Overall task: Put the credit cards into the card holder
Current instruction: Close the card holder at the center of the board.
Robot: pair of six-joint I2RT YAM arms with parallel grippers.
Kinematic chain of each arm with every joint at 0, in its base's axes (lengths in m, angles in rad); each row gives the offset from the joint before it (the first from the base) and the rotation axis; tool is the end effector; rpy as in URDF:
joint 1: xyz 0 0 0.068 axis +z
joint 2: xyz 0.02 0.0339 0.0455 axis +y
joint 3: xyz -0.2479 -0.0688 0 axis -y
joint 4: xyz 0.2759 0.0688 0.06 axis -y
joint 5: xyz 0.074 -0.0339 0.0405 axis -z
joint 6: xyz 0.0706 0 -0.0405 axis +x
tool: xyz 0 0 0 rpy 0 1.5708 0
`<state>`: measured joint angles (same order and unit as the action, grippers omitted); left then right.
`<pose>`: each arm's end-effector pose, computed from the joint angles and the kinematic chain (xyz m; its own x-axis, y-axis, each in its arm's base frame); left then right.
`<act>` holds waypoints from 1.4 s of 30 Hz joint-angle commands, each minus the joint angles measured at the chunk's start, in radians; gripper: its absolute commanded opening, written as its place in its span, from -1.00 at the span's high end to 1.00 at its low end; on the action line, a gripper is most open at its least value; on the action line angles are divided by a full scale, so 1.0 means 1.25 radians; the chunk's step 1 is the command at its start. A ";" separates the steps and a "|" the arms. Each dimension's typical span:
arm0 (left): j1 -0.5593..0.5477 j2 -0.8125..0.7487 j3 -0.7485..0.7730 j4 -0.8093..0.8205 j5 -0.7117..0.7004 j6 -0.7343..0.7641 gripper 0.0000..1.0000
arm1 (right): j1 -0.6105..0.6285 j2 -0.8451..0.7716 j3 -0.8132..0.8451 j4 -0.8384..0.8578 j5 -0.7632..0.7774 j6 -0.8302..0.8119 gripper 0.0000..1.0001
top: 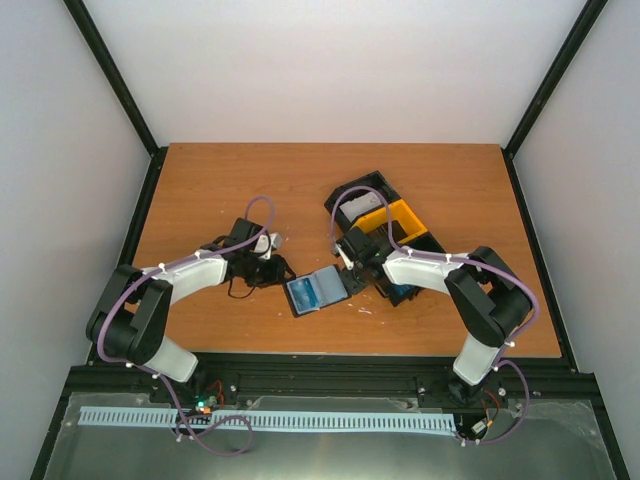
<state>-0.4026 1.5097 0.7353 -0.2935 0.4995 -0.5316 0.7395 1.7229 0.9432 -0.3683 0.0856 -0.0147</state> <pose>0.2716 -0.1524 0.0918 -0.9769 -0.0676 -0.2027 0.0709 0.7922 -0.6061 0.2665 0.2349 0.0756 -0.6642 -0.6257 -0.4091 -0.6554 0.7506 -0.0840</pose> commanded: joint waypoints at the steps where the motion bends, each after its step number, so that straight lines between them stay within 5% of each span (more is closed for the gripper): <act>1: 0.006 -0.021 -0.009 -0.006 -0.010 0.003 0.32 | -0.003 0.001 -0.014 0.043 0.111 0.127 0.41; 8: 0.006 -0.027 -0.016 -0.003 -0.010 -0.005 0.32 | -0.003 -0.008 -0.027 0.083 0.104 0.188 0.26; 16: 0.006 -0.032 -0.021 0.002 -0.010 -0.012 0.31 | -0.003 0.010 -0.003 0.055 0.195 0.276 0.47; 26: 0.006 -0.042 -0.035 0.006 -0.011 -0.018 0.31 | -0.006 0.050 0.064 0.029 0.096 0.334 0.35; 37: 0.006 -0.057 -0.052 0.010 -0.010 -0.021 0.31 | -0.006 0.061 0.086 -0.027 0.126 0.353 0.91; 42: 0.006 -0.070 -0.066 0.012 -0.010 -0.034 0.28 | -0.006 0.023 0.102 -0.043 0.057 0.347 0.94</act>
<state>-0.4000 1.4548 0.6643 -0.2886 0.4931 -0.5434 0.7341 1.7966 1.0378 -0.3935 0.2199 0.4126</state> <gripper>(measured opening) 0.348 0.040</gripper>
